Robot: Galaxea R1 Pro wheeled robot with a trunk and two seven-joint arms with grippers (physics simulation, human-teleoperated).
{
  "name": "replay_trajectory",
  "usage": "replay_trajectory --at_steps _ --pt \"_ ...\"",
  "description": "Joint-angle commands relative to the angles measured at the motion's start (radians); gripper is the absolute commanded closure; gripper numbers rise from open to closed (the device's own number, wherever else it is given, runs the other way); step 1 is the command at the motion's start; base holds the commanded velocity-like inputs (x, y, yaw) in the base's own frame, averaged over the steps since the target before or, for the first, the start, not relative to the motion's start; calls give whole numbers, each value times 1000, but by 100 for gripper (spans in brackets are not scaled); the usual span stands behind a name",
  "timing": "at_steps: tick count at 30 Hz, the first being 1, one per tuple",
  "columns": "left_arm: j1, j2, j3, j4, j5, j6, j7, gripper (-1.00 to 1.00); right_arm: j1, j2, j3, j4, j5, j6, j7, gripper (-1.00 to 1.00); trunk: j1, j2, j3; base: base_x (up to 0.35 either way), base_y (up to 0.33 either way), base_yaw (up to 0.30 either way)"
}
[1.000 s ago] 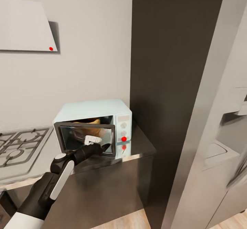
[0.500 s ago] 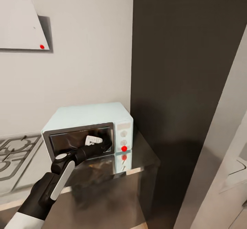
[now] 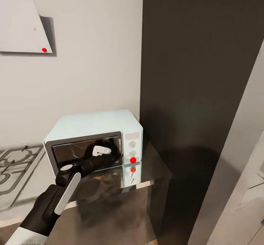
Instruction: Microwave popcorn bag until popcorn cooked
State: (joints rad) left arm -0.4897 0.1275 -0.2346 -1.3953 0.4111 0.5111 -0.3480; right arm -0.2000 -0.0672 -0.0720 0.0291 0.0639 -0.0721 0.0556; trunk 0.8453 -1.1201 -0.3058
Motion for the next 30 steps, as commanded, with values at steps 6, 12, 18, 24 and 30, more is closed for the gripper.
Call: replay_trajectory --at_steps 6,12,18,24,30 --pt "-1 -12 14 0 -6 6 6 -100 -1 -2 -8 3 7 -7 3 -100 0 -1 -1 -339 0 0" --pt "-1 -13 14 1 -6 6 6 -100 -1 -2 -8 3 6 -8 3 -100 0 -1 -1 -347 0 0" --pt "-1 -32 14 14 -8 6 7 -100 -1 -2 -8 3 7 -8 3 -100 0 -1 -1 -347 0 0" --pt "-1 -83 14 213 -14 -1 9 -100 -1 -2 -7 3 8 -8 3 -100 0 -1 -1 -347 0 0" --pt "-1 -98 11 632 -49 -68 7 -100 -1 0 -7 3 9 -8 3 -100 0 -1 -1 -167 0 0"
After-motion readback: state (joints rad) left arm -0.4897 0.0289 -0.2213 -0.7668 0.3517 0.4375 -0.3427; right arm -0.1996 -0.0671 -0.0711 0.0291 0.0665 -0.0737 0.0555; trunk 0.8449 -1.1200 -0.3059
